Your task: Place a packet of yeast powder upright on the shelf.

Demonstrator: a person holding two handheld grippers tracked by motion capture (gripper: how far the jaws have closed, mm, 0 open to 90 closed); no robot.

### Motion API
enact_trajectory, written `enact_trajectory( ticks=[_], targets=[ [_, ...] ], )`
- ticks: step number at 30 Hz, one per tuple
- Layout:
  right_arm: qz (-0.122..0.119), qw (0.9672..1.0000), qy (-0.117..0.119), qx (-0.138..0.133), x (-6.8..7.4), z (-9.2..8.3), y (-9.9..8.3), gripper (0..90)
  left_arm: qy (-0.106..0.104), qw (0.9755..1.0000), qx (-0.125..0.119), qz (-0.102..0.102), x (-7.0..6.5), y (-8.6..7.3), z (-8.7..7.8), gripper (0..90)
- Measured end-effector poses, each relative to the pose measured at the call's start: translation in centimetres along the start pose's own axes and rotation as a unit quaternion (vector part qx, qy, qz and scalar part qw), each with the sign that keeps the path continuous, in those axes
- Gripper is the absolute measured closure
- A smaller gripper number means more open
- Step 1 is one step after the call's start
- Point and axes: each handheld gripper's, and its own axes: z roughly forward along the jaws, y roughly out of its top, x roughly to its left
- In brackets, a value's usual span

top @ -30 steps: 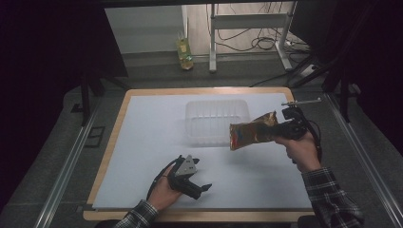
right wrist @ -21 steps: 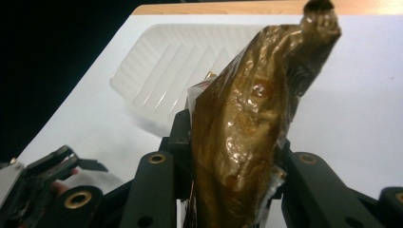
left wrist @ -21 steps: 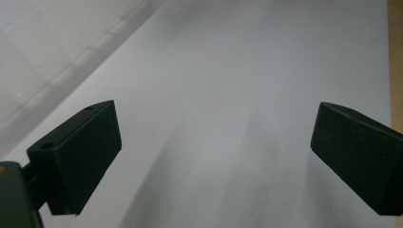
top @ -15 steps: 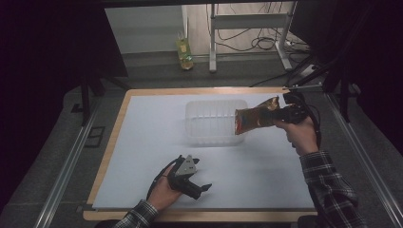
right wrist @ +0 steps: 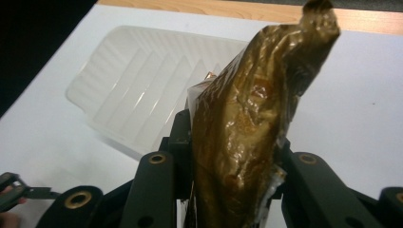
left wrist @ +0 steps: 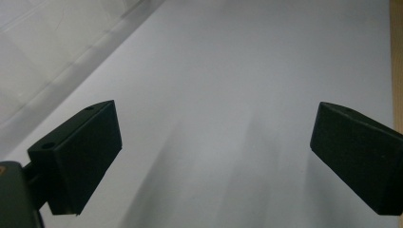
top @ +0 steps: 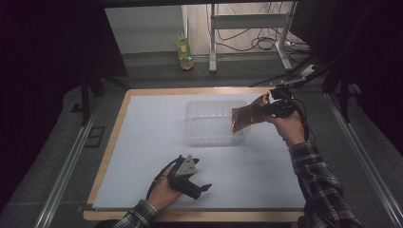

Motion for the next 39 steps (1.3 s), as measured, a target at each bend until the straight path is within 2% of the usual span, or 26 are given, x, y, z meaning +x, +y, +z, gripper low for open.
enact_trajectory(
  ticks=[3,10,30,39],
  targets=[
    [-0.005,1.0,-0.004,0.008,0.4,0.9,0.4,66.2,0.0,1.0,-0.001,0.0,0.0,0.0,0.0,3.2],
    [-0.01,0.9998,-0.012,0.011,0.7,2.0,1.0,66.2,0.0,1.0,0.0,0.001,0.0,0.0,0.0,3.2],
    [0.02,0.9997,-0.006,-0.014,0.2,5.4,2.5,66.1,-0.002,1.0,0.006,0.003,0.0,0.0,0.3,3.3],
    [0.029,0.9995,0.001,-0.014,0.3,7.2,2.5,66.0,-0.004,1.0,0.007,0.004,-0.1,0.0,0.4,3.4]
  ],
)
